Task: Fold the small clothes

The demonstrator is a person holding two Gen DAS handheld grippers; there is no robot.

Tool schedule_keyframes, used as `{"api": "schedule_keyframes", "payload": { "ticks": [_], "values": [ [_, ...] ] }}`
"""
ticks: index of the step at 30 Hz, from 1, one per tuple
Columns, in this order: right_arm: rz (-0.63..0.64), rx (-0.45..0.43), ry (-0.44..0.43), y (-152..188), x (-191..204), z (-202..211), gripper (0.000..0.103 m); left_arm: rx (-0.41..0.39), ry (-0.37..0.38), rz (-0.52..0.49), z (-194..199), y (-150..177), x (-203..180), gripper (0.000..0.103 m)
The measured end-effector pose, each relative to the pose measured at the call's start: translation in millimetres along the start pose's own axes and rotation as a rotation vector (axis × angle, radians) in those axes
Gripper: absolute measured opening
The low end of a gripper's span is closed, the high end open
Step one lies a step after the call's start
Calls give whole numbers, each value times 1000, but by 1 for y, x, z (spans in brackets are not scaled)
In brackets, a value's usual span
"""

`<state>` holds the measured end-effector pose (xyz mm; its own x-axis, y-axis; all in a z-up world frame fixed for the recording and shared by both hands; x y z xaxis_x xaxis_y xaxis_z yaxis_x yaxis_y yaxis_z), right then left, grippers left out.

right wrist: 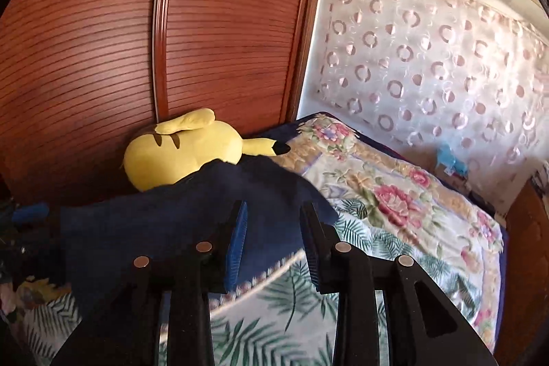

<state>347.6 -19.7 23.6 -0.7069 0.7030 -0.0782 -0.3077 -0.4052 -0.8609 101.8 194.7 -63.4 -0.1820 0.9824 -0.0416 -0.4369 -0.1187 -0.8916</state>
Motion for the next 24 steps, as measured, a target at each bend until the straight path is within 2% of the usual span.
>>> {"api": "schedule_keyframes", "payload": {
  "ticks": [1,3,8,11,14,19,24],
  "values": [
    [-17,-6,-1,9,-2,12,33,-3,8,-10,3,-1,-4,74],
    [-46,-17,-4,30,2,37,33,-19,30,-29,12,-2,-15,85],
    [-118,-42,17,67,3,93,33,-11,81,-94,27,-1,-47,91],
    [-153,-61,45,86,6,127,33,-20,107,-119,37,0,-67,91],
    [-184,-67,101,101,11,152,47,-23,126,-132,44,0,-86,91],
    [-230,-93,169,123,22,193,53,-48,177,-171,57,-2,-119,91],
    [-281,-134,223,139,40,231,76,-69,224,-190,69,-9,-149,91]
  ]
}}
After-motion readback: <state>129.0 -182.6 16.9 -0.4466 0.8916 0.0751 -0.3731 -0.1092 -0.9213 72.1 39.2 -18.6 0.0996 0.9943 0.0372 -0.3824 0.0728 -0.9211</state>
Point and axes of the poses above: each gripper's, at about its wrist camera, not at the fingertips, and z roughly against the way its jaws point, x to its left, y to its underside, the point moved 1 cm from there along -z, roughly the way its jaws point, and after that the axes turned 7 degrees about -z, right-handed, at the moved point
